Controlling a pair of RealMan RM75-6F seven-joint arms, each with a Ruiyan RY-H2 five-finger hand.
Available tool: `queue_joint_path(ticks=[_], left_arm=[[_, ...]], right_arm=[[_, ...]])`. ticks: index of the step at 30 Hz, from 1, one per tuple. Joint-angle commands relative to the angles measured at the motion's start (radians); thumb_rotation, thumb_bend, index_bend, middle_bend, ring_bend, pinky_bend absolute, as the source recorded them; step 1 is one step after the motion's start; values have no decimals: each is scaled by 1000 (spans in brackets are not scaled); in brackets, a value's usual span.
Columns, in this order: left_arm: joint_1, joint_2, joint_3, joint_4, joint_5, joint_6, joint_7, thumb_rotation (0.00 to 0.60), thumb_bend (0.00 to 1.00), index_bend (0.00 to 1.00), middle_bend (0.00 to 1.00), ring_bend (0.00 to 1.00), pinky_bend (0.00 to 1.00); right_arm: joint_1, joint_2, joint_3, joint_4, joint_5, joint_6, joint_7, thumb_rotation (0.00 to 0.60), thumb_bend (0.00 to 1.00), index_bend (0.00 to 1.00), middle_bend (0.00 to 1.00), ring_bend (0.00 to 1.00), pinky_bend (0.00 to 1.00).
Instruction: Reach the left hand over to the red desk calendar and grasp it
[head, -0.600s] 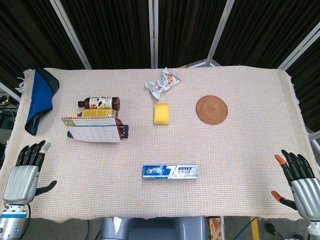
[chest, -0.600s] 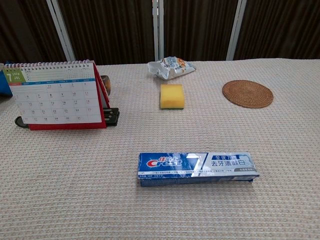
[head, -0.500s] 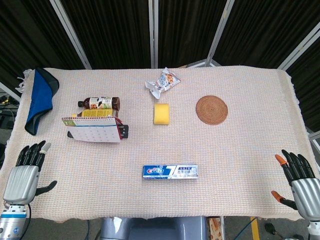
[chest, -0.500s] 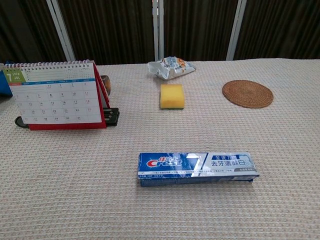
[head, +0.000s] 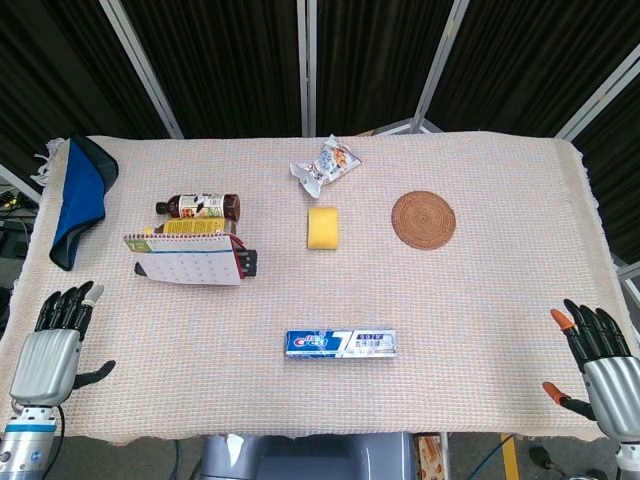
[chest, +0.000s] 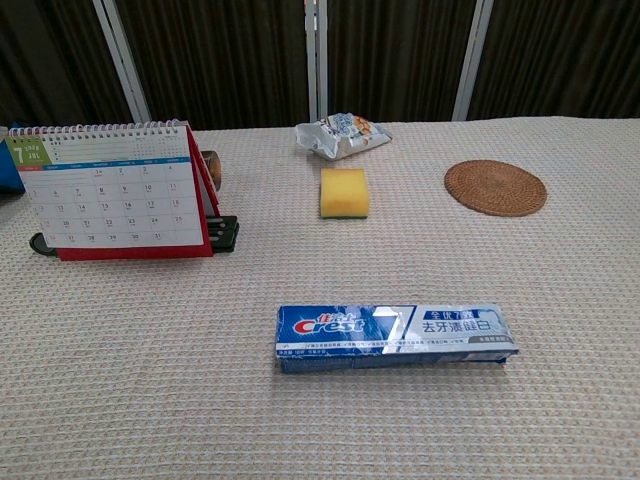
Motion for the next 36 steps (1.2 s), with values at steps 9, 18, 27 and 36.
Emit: queue_joint_path(ticks=[9, 18, 27, 36], left_arm=[[-64, -117, -120, 114, -233, -104, 2, 600, 666, 9, 765, 708, 584], [-168, -143, -166, 202, -475, -300, 78, 600, 700, 0, 770, 707, 584], [-253, -177, -187, 271, -636, -395, 152, 600, 701, 0, 770, 707, 584], [-317, -229, -189, 332, -723, -430, 201, 600, 707, 0, 770, 707, 584]], right_arm=[[1, 1, -1, 3, -3, -2, 3, 600, 35, 0, 0, 0, 0], [0, 0, -3, 3, -6, 0, 0, 600, 35, 0, 0, 0, 0], [3, -2, 0, 5, 0, -7, 1, 600, 35, 0, 0, 0, 0], [4, -1, 1, 8, 5, -9, 10, 600, 35, 0, 0, 0, 0]])
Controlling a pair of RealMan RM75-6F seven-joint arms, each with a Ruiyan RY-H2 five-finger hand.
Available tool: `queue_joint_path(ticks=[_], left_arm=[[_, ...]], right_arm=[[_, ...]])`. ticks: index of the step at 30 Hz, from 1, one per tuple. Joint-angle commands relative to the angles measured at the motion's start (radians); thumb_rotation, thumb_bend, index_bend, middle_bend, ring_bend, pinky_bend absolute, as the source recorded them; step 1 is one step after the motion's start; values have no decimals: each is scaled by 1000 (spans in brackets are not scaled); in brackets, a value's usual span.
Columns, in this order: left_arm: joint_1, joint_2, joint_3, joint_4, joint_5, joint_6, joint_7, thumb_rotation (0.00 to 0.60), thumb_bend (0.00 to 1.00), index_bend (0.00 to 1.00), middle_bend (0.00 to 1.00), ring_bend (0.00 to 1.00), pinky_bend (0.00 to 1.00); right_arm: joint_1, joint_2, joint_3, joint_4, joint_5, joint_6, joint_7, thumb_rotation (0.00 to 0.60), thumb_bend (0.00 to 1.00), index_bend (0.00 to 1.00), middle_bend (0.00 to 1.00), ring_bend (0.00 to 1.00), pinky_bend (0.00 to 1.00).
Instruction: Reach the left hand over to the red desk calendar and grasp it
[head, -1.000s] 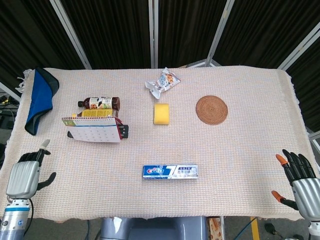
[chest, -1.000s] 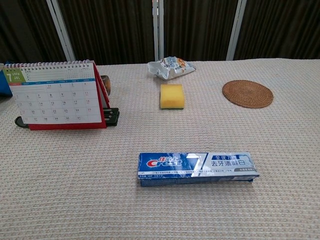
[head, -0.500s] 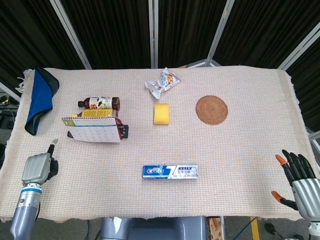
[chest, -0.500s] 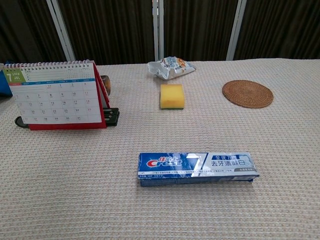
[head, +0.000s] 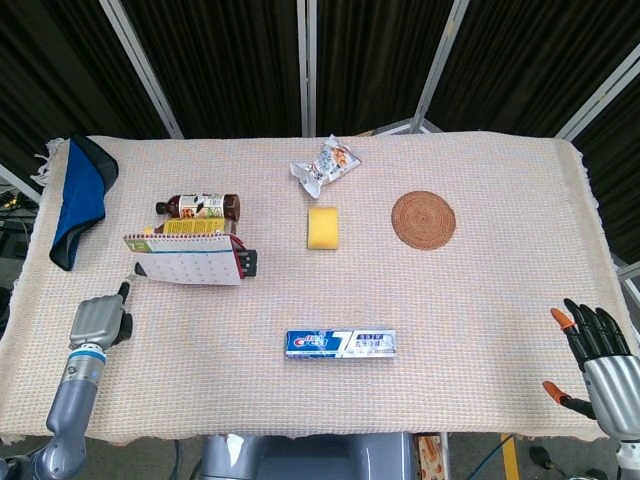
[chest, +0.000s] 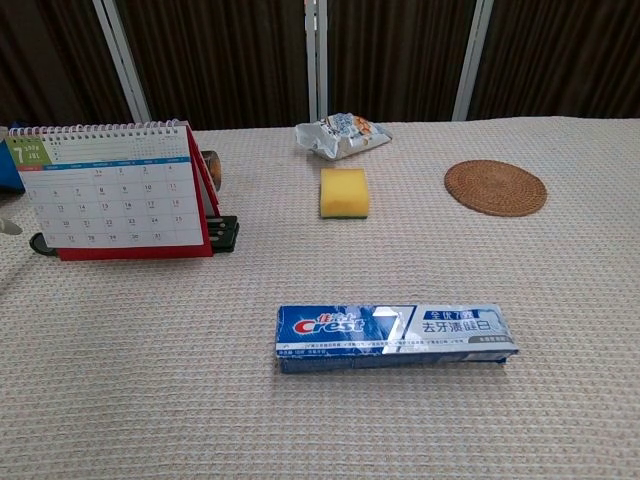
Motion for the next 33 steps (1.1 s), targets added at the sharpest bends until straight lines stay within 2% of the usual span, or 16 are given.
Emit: queue_joint_path(ticks=[1, 8, 15, 33], left_arm=[[-21, -22, 1, 23, -24, -14, 15, 600, 707, 0, 770, 707, 584], [-61, -66, 4, 61, -59, -19, 38, 600, 707, 0, 770, 708, 584], [-106, -96, -15, 78, -72, -15, 55, 600, 709, 0, 770, 707, 584], [-149, -88, -35, -11, 65, 67, 20, 600, 708, 0, 770, 707, 584]], right_arm=[[0, 0, 1, 1, 1, 1, 2, 600, 36, 0, 0, 0, 0], [2, -2, 1, 3, 3, -3, 2, 600, 35, 0, 0, 0, 0], [3, -4, 3, 6, 8, -6, 2, 600, 35, 0, 0, 0, 0], [1, -2, 4, 7, 6, 3, 9, 600, 35, 0, 0, 0, 0]])
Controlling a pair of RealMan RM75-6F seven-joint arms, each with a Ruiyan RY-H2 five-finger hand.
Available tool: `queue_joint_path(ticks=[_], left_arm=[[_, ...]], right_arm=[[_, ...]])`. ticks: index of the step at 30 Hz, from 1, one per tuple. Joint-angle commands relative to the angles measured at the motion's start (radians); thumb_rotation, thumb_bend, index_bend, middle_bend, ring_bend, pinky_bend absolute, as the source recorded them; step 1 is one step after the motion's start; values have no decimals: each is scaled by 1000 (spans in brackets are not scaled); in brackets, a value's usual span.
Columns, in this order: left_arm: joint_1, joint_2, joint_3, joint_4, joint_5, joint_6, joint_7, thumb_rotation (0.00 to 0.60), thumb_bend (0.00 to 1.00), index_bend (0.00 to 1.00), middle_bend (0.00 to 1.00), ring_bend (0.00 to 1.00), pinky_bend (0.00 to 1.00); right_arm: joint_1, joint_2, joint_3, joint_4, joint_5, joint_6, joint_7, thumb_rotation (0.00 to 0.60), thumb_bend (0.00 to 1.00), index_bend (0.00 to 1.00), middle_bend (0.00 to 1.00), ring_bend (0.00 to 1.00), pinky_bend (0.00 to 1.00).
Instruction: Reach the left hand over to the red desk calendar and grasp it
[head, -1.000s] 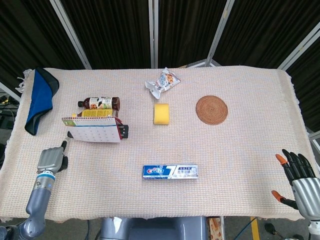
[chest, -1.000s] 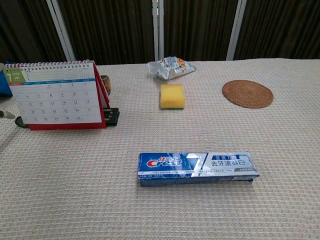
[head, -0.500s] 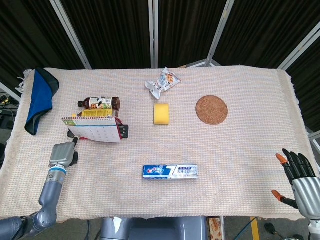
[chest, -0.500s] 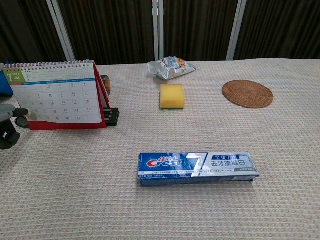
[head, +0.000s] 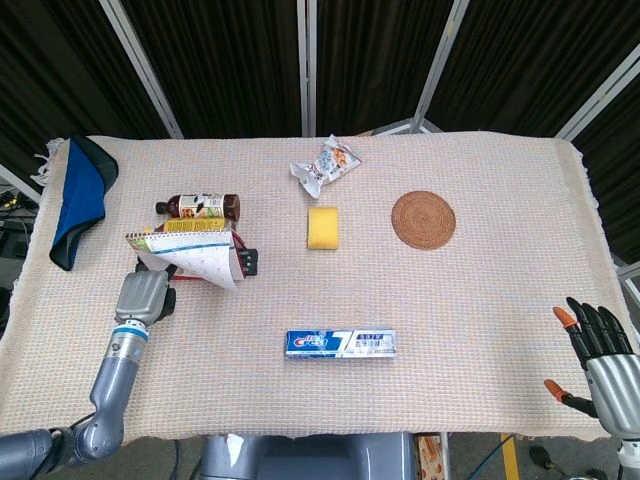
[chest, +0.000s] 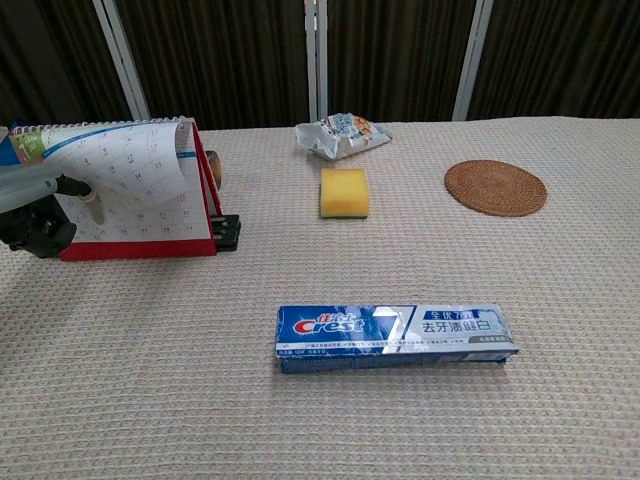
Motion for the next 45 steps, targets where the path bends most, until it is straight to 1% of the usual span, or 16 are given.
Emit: queue_joint_path(ticks=[1, 5, 9, 12, 16, 19, 21, 23, 24, 27, 31, 36, 39, 41, 43, 45], left_arm=[[-1, 11, -6, -22, 31, 18, -13, 600, 708, 0, 770, 707, 584], [13, 30, -8, -59, 120, 62, -63, 600, 703, 0, 757, 698, 563], [33, 45, -10, -73, 222, 122, -117, 600, 697, 0, 677, 636, 512], [47, 67, -13, -83, 288, 167, -139, 600, 692, 0, 563, 539, 461], [60, 102, -30, -96, 337, 211, -163, 600, 656, 0, 349, 365, 382], [63, 126, -45, -105, 345, 218, -179, 600, 570, 0, 193, 254, 310], [62, 147, -55, -109, 341, 210, -183, 600, 446, 0, 80, 162, 220], [58, 167, -59, -110, 324, 192, -174, 600, 319, 0, 13, 72, 128], [55, 175, -61, -111, 313, 181, -171, 600, 257, 0, 0, 31, 86], [42, 208, -68, -110, 246, 123, -153, 600, 137, 0, 0, 0, 51], [15, 249, -74, -107, 130, 25, -137, 600, 102, 0, 0, 0, 34], [8, 264, -66, -108, 75, -16, -147, 600, 101, 0, 0, 0, 31], [26, 268, -50, -123, 94, 3, -168, 600, 101, 0, 0, 0, 4], [58, 276, -22, -153, 141, 42, -183, 600, 100, 0, 0, 0, 0], [104, 282, 23, -190, 211, 104, -190, 600, 100, 0, 0, 0, 0], [170, 276, 86, -219, 315, 196, -201, 600, 100, 0, 0, 0, 0]], right_arm=[[0, 0, -1, 0, 0, 0, -1, 600, 34, 0, 0, 0, 0], [0, -1, -1, -1, 1, -2, -5, 600, 34, 0, 0, 0, 0], [-2, -1, -2, -2, -4, 3, -7, 600, 35, 0, 0, 0, 0], [-2, -1, -1, -3, -4, 5, -7, 600, 35, 0, 0, 0, 0], [-2, -3, -2, -2, -6, 3, -9, 600, 34, 0, 0, 0, 0], [-2, -4, -3, -2, -7, 3, -12, 600, 35, 0, 0, 0, 0], [-2, -5, -3, -2, -7, 2, -13, 600, 35, 0, 0, 0, 0], [-2, -5, -3, -3, -7, 2, -14, 600, 35, 0, 0, 0, 0], [-2, -6, -3, -2, -7, 2, -14, 600, 35, 0, 0, 0, 0], [-2, -6, -3, -2, -6, 1, -12, 600, 34, 0, 0, 0, 0], [0, -7, -3, 0, -6, -3, -15, 600, 35, 0, 0, 0, 0], [0, -7, -3, 0, -4, -5, -18, 600, 35, 0, 0, 0, 0], [0, -6, -3, 0, -4, -2, -16, 600, 35, 0, 0, 0, 0], [-1, -7, -2, 1, -4, 0, -17, 600, 35, 0, 0, 0, 0], [1, -8, -1, 3, -2, -3, -19, 600, 35, 0, 0, 0, 0], [3, -11, -1, 3, -3, -7, -24, 600, 35, 0, 0, 0, 0]])
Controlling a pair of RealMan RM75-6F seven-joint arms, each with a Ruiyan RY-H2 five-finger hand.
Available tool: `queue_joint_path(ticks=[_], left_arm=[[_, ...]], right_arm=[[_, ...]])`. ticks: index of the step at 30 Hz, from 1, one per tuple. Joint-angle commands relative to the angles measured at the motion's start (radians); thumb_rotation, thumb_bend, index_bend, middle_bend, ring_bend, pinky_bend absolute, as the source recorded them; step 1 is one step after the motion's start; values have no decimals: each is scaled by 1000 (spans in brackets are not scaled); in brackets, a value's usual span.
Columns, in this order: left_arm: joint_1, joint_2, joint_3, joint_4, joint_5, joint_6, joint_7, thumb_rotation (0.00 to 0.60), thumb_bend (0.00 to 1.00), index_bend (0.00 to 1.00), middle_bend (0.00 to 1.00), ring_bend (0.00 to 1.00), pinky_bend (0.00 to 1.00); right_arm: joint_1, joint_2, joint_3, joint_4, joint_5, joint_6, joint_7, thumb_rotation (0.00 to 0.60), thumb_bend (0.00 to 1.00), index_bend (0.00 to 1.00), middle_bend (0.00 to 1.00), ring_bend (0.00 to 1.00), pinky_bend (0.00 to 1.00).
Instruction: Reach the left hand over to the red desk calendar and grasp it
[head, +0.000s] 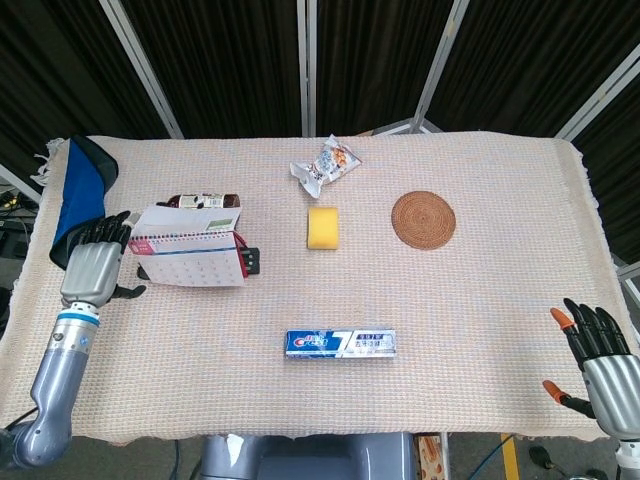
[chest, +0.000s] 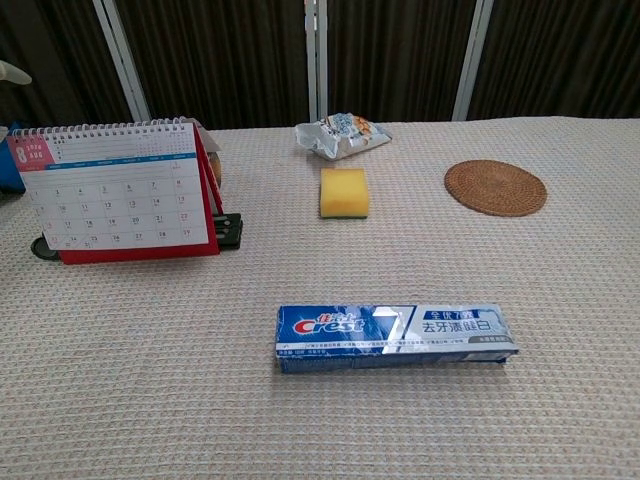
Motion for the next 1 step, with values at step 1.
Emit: queue_joint_path(ticks=[1], left_arm=[[134, -8, 125, -65, 199, 180, -35, 600, 100, 0, 0, 0, 0]], right_arm=[[2, -4, 0, 0, -4, -1, -6, 600, 35, 0, 0, 0, 0]])
